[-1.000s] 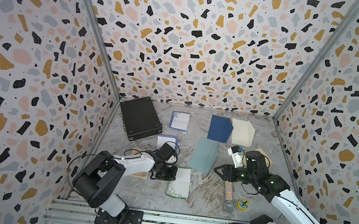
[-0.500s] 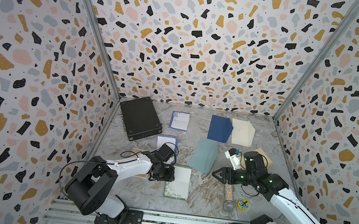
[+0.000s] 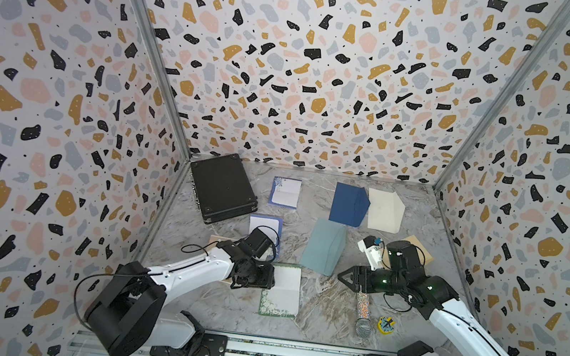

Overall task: Take the letter paper out of the envelope
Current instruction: Place the letter paper at the center of the board, then reset both arms

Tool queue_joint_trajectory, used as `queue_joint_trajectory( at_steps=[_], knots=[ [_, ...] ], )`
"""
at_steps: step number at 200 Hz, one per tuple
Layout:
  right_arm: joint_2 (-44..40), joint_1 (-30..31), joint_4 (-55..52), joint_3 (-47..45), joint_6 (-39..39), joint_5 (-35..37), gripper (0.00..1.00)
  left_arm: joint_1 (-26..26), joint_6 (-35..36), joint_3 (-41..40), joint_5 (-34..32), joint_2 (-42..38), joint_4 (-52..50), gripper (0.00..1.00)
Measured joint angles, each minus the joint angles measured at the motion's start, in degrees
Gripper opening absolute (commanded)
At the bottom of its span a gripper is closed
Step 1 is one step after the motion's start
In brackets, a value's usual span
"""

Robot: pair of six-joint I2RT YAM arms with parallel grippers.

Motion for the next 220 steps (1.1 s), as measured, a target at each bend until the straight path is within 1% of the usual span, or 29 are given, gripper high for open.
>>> queue_joint_trajectory(
  at_steps=[29, 38, 45, 46, 49, 51, 64, 72, 82, 86, 89, 117, 135, 149, 164, 178, 190, 204, 220],
  knots=[
    [-0.8, 0.0, 0.3, 0.6, -0.5, 0.9, 0.69, 0.0, -1.1, 1.0, -0.9, -3.4, -3.0, 0.64],
    [-1.1, 0.0, 0.3, 0.6, -0.6, 1.0, 0.69, 0.0, -1.7, 1.5, -1.2, -4.8, -3.5, 0.7],
    [-1.3, 0.0, 0.3, 0.8, -0.7, 1.0, 0.69, 0.0, -2.1, 2.0, -1.3, -6.1, -3.9, 0.82],
    [-1.3, 0.0, 0.3, 0.8, -0.8, 1.0, 0.69, 0.0, -2.2, 2.0, -1.3, -6.2, -3.9, 0.85],
    [-1.4, 0.0, 0.3, 0.9, -0.8, 1.0, 0.69, 0.0, -2.1, 2.2, -1.4, -6.9, -4.1, 0.97],
    [-1.4, 0.0, 0.3, 1.0, -0.9, 1.0, 0.69, 0.0, -2.3, 2.3, -1.5, -7.1, -4.2, 1.0],
    [-1.6, 0.0, 0.3, 1.5, -0.9, 1.0, 0.7, 0.0, -3.3, 4.2, -2.1, -9.2, -6.2, 0.99],
    [-1.9, 0.0, 0.4, 1.7, -0.9, 1.1, 0.75, 0.0, -3.4, 5.8, -2.6, -10.2, -7.5, 0.99],
    [-2.4, 0.0, 0.3, 1.7, -0.8, 1.5, 0.85, 0.0, -3.7, 7.8, -3.7, -11.6, -8.6, 0.99],
    [-2.7, 0.0, 0.3, 1.7, -1.0, 1.7, 0.97, 0.0, -3.7, 8.5, -4.0, -12.2, -8.9, 0.99],
    [-3.0, 0.0, 0.3, 1.7, -0.5, 1.9, 0.99, 0.0, -4.0, 8.9, -4.2, -12.8, -9.2, 0.99],
    [-4.8, 0.0, -0.3, 2.3, -1.6, 4.3, 1.0, 0.0, -5.8, 10.4, -8.7, -19.6, -10.9, 0.99],
    [-4.6, 0.0, -1.7, 4.2, -2.5, 7.3, 1.0, 0.0, -6.9, 10.7, -13.2, -23.3, -13.6, 0.99],
    [-4.1, 0.0, -2.5, 5.9, -2.8, 10.5, 1.0, 0.0, -7.8, 12.2, -18.0, -24.6, -16.6, 0.99],
    [-3.1, 0.0, -3.0, 8.0, -3.4, 14.5, 1.0, -0.1, -9.6, 15.0, -25.5, -24.5, -20.2, 0.99],
    [-1.4, 0.0, -2.9, 10.3, -4.0, 19.7, 1.0, 0.1, -10.3, 17.1, -32.6, -23.6, -22.0, 0.99],
    [0.6, 0.0, -2.0, 12.2, -4.3, 25.9, 1.0, 0.9, -9.7, 18.1, -37.5, -22.4, -22.6, 0.99],
    [3.1, 0.0, 0.0, 13.5, -5.4, 33.5, 1.0, 2.4, -7.3, 18.1, -41.8, -20.6, -21.4, 0.99],
    [6.0, 0.0, 3.7, 13.7, -8.2, 41.0, 1.0, 4.7, -3.4, 16.1, -47.0, -18.8, -17.7, 0.99]
  ],
)
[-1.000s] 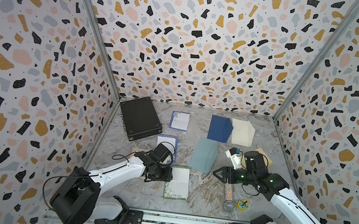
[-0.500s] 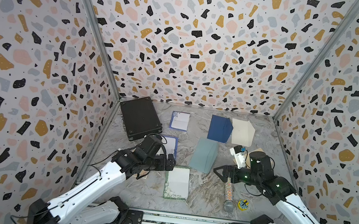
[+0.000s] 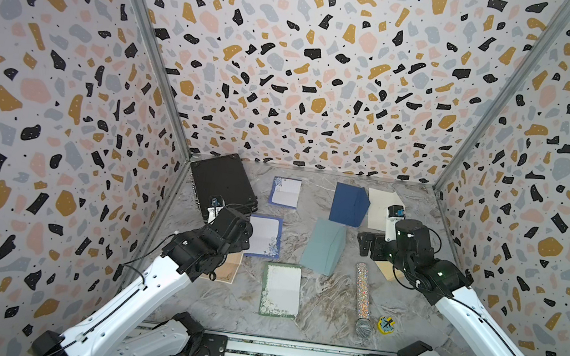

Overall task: Take the letter paper out of the envelope
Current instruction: Reset both arms

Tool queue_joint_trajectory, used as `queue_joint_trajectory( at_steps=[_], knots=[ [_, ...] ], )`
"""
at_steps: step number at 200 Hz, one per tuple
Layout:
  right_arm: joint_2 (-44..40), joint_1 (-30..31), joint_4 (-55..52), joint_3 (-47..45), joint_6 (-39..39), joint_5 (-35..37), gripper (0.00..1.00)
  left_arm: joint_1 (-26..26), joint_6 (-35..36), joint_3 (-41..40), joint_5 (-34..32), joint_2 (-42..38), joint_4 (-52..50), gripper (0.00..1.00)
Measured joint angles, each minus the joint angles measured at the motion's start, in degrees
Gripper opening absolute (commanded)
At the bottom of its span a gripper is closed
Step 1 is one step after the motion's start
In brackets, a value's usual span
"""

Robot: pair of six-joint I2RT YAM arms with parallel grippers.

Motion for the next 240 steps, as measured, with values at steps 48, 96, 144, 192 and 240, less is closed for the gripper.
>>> queue_joint_trajectory(
  at_steps=[48, 96, 144, 192, 240],
  knots=[
    [4.5, -3.6, 21.6, -10.8, -10.3, 13.4, 1.0, 9.7, 12.9, -13.7, -7.7, 0.7, 19.3, 0.99],
    [10.1, -10.2, 33.4, -18.3, -14.1, 15.5, 1.0, 20.7, 25.7, -24.9, -4.7, 5.6, 43.6, 0.99],
    [20.6, -13.0, 41.1, -22.6, -17.7, 15.7, 1.0, 24.7, 30.6, -29.3, -1.4, 19.2, 62.2, 0.99],
    [24.6, -16.4, 54.3, -28.5, -22.3, 11.8, 1.0, 27.3, 31.6, -31.5, 5.0, 24.9, 77.9, 0.99],
    [26.9, -25.8, 77.4, -39.2, -19.8, 6.4, 1.0, 29.7, 31.7, -40.3, 11.1, 28.7, 96.0, 0.99]
  ],
)
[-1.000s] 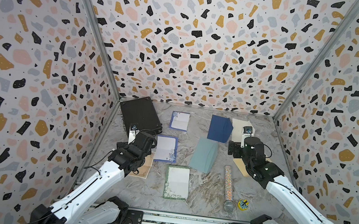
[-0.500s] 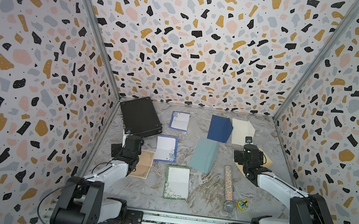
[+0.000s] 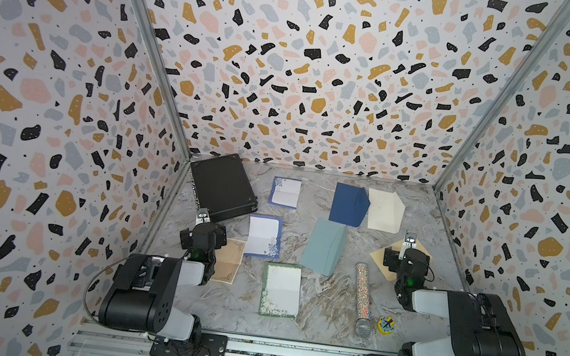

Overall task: Take the letter paper out of the envelope
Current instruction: Reset both arms

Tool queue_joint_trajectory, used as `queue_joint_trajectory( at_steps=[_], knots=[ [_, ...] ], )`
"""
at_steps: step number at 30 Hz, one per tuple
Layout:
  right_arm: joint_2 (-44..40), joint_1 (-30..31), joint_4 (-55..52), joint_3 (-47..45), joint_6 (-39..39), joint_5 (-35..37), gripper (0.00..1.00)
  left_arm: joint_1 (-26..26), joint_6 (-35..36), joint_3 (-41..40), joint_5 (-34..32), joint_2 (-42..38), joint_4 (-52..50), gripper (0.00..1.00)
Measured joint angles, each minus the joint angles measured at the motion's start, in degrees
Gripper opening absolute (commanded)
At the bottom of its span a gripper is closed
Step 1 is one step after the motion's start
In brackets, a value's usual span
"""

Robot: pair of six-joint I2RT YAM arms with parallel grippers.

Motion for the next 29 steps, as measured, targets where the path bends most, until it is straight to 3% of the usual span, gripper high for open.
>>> queue_joint_trajectory(
  at_steps=[6, 13, 29],
  knots=[
    [1.6, -0.3, 5.7, -2.0, 0.7, -3.9, 1.0, 1.8, -0.5, -2.4, 3.6, 1.6, 4.8, 0.99],
    [1.6, -2.1, 3.0, 3.4, 2.9, -4.5, 1.0, 3.2, -1.3, 0.0, 5.6, 1.4, 4.8, 0.99],
    [1.6, -2.3, 1.1, 3.6, 3.8, -4.5, 1.0, 3.2, -1.3, 0.0, 6.9, 1.4, 4.3, 0.99]
  ],
)
